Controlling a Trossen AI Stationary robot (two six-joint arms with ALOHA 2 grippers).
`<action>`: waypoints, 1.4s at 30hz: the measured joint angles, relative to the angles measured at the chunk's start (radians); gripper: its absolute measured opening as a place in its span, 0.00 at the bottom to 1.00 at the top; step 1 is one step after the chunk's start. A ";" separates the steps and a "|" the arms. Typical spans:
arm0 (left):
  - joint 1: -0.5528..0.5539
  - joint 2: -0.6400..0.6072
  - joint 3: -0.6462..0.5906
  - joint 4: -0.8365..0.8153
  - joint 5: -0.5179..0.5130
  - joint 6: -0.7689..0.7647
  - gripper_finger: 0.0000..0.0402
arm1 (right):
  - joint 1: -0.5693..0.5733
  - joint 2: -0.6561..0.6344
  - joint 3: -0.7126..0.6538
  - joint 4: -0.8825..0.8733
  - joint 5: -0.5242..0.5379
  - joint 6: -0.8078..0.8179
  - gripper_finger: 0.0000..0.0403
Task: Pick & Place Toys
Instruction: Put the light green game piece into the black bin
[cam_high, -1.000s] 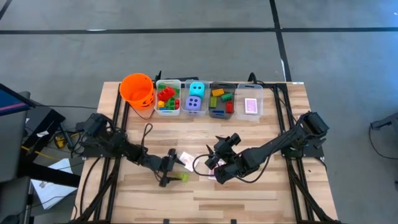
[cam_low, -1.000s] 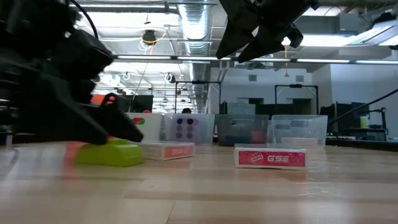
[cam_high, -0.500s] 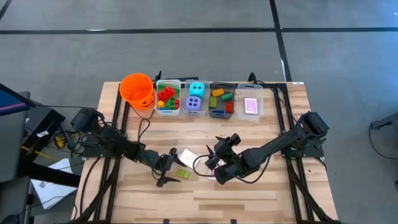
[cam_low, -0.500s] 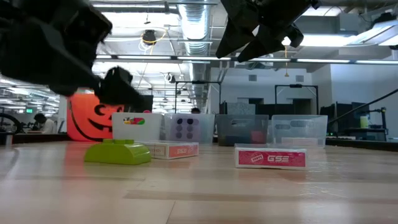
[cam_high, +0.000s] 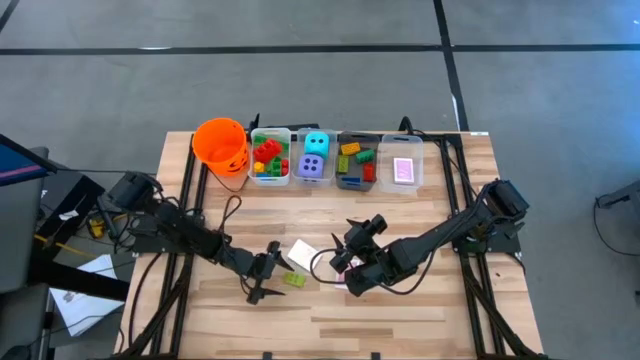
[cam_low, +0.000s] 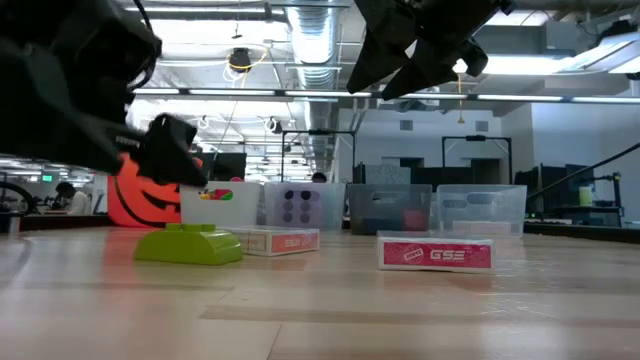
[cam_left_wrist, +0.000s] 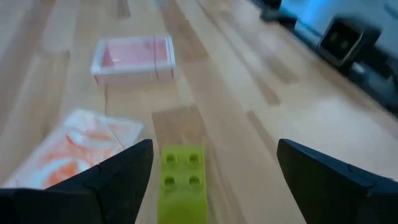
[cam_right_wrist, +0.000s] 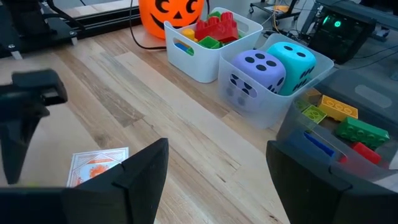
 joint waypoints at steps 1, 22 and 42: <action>-0.001 0.016 0.000 0.000 0.000 0.000 0.84 | 0.000 0.000 0.000 0.000 0.000 0.000 0.66; -0.002 0.363 0.021 0.313 -0.143 -0.072 0.79 | -0.003 0.000 0.000 0.001 0.000 0.000 0.66; 0.016 0.398 0.077 0.300 -0.143 -0.069 0.33 | -0.002 0.000 0.000 0.005 -0.001 0.000 0.66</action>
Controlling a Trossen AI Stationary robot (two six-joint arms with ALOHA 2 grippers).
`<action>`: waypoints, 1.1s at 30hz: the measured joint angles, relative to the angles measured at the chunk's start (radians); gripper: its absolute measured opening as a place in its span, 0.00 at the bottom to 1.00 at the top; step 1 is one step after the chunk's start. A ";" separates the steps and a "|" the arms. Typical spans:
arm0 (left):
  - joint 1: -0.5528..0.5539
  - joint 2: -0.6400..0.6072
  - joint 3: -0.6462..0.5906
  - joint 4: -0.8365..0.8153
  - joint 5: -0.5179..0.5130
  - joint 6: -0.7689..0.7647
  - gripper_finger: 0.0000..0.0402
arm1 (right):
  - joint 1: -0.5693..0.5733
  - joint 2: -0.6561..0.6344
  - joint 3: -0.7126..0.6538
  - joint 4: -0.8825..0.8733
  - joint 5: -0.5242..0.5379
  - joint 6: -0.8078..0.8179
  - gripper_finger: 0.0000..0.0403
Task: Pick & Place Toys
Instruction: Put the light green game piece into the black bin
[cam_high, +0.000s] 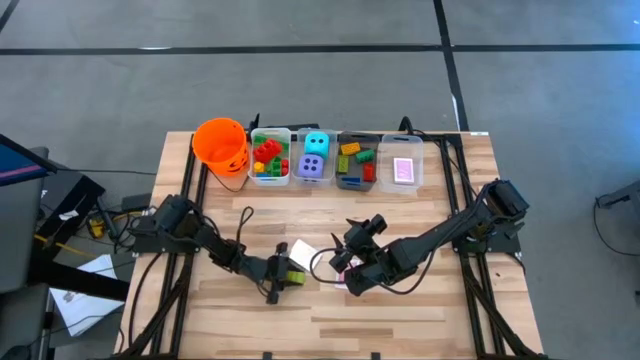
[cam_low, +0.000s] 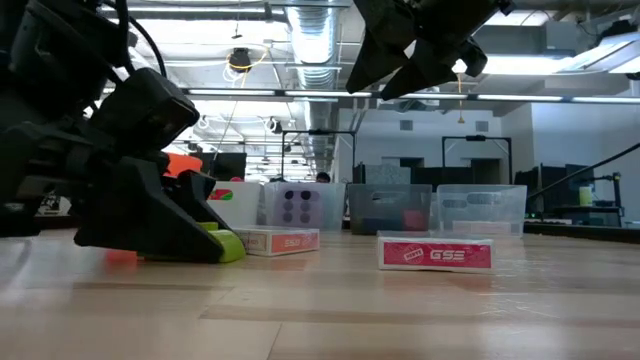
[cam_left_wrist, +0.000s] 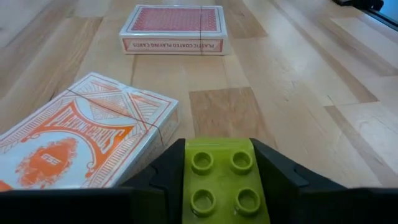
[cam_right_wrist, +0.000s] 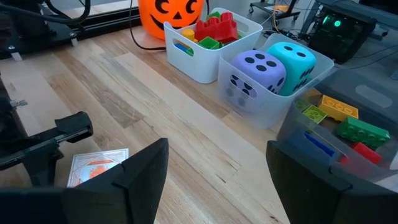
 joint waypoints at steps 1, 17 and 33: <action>0.006 -0.010 0.000 -0.003 0.006 -0.001 0.33 | 0.001 0.000 0.000 0.000 0.000 -0.001 0.66; 0.355 -0.476 -0.002 -0.121 -0.097 0.204 0.33 | 0.006 0.000 0.123 0.027 0.085 -0.351 0.66; 0.444 -0.724 -0.002 -0.228 0.693 -0.134 0.33 | 0.038 0.000 0.166 0.175 0.014 -1.014 0.66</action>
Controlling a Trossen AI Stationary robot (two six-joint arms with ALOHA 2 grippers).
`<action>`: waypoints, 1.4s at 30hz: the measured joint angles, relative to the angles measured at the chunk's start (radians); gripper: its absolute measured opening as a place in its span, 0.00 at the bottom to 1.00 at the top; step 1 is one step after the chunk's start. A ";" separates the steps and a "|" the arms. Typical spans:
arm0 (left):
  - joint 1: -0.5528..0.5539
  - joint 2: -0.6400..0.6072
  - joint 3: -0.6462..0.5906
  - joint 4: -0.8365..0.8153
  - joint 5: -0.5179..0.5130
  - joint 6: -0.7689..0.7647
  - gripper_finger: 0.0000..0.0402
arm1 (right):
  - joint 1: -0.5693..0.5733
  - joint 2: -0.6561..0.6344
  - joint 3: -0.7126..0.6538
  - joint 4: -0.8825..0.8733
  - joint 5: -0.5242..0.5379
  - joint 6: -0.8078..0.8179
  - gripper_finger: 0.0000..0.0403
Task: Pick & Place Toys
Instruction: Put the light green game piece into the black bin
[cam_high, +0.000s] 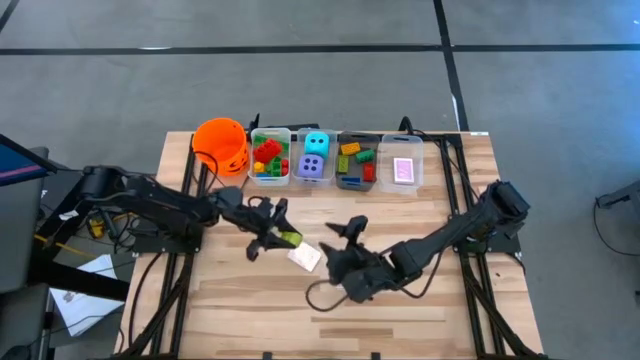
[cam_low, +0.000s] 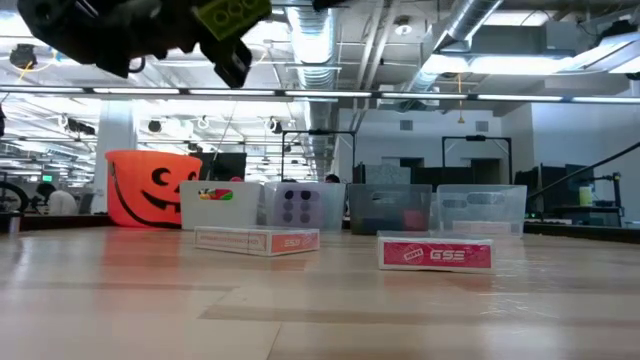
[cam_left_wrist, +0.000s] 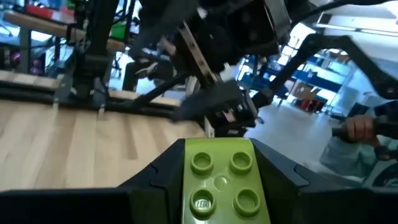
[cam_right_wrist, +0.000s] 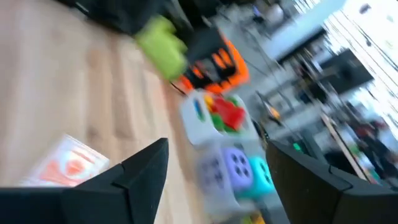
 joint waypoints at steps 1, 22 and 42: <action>-0.008 -0.008 0.000 0.001 0.000 -0.004 0.33 | 0.006 0.000 0.000 0.032 -0.020 -0.031 0.66; -0.103 -0.016 0.006 0.125 -0.113 -0.052 0.33 | -0.001 0.002 0.000 0.312 -0.230 -0.348 0.66; -0.127 0.196 0.183 0.115 -0.140 -0.060 0.33 | -0.032 0.002 -0.001 0.359 -0.344 -0.479 0.66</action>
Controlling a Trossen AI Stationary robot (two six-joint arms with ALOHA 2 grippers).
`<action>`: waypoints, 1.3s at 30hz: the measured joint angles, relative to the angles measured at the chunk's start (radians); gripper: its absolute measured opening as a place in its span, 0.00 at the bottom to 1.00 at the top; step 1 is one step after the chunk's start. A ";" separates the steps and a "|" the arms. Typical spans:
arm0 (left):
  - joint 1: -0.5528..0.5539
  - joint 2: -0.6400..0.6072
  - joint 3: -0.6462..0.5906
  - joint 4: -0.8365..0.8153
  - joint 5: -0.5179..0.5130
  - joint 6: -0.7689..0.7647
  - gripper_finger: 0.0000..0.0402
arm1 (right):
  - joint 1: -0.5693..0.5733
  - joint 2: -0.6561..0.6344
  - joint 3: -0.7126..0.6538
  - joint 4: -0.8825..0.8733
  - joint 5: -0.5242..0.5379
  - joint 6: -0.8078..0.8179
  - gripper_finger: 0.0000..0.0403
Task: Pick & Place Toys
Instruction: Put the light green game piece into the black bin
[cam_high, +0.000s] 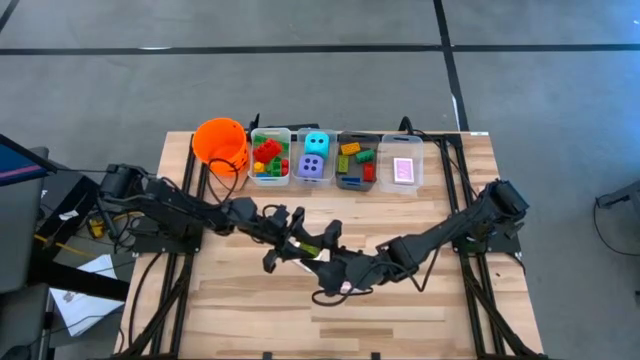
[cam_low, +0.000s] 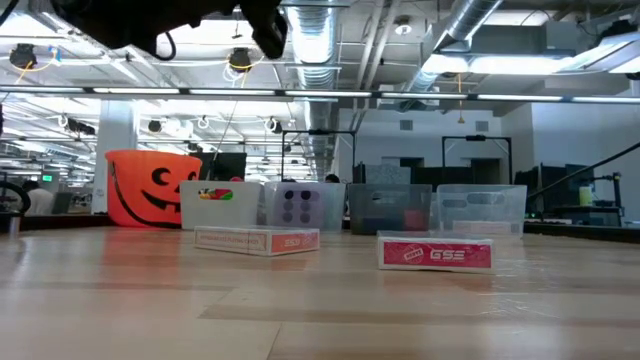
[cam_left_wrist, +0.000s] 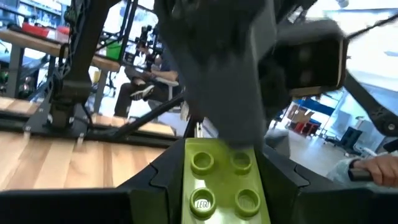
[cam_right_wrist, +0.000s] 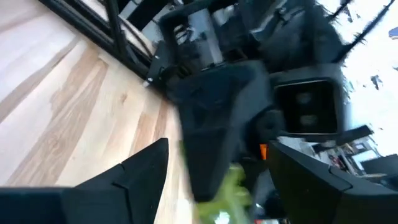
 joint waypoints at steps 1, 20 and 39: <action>0.000 0.003 0.009 0.003 0.000 0.000 0.33 | 0.000 0.000 0.000 -0.007 -0.012 0.000 0.66; -0.006 0.004 0.028 -0.021 0.010 -0.028 0.33 | -0.037 0.000 0.000 -0.026 -0.012 0.051 0.51; 0.100 -0.344 0.027 -0.571 0.024 0.132 0.82 | 0.040 -0.001 0.000 -0.305 0.408 0.323 0.22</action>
